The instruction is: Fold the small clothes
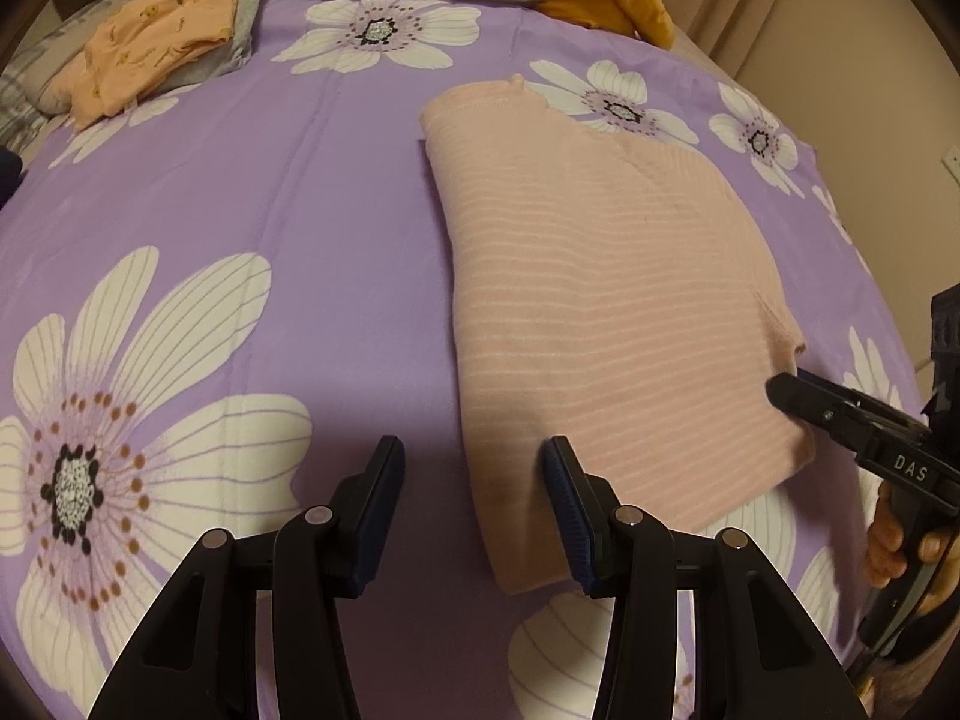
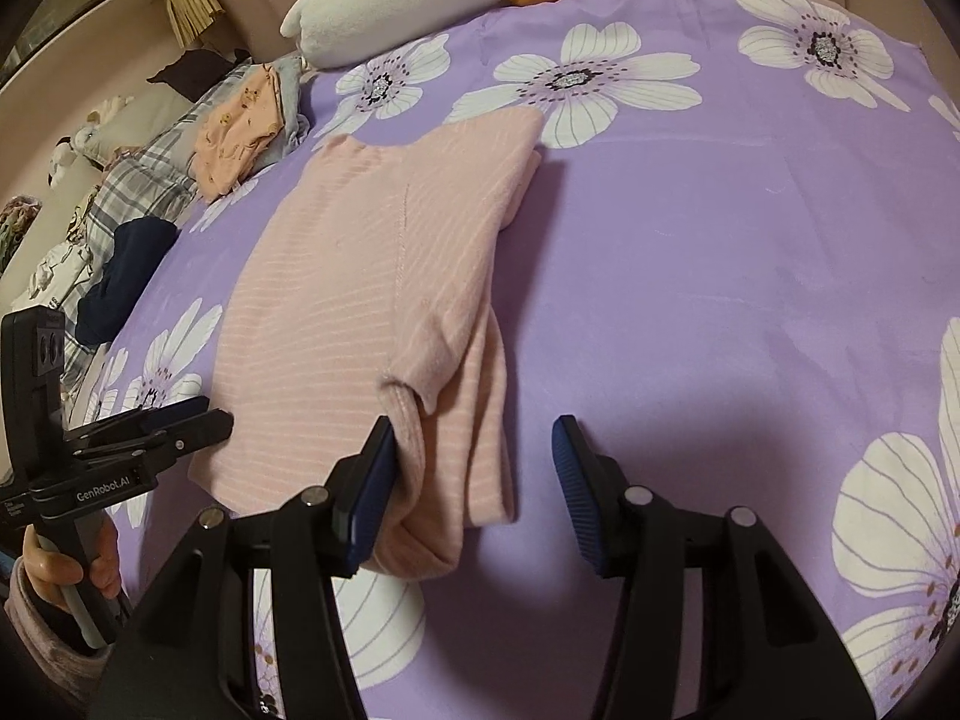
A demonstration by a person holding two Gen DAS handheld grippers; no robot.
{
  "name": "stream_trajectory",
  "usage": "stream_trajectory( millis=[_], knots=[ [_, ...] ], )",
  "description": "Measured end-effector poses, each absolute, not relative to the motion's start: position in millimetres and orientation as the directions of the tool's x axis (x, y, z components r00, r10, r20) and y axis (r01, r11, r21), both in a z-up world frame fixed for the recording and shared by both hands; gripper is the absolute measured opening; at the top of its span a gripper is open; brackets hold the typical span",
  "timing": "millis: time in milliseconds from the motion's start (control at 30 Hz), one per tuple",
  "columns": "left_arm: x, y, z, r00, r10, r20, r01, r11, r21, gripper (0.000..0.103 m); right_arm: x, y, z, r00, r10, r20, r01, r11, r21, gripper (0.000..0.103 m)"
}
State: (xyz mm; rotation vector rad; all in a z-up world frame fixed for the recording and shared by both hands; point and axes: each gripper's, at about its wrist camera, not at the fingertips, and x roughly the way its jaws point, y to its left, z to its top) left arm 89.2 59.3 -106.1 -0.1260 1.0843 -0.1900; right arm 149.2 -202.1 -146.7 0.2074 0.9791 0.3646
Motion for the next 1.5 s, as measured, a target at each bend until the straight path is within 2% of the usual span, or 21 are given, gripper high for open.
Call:
stream_trajectory(
  millis=[1500],
  knots=[
    [62.6, 66.4, -100.5, 0.451, -0.154, -0.879, 0.070, 0.988, -0.138, 0.047, 131.1, -234.8, -139.1, 0.536, 0.328, -0.778, -0.120, 0.942, 0.314, 0.053]
  ],
)
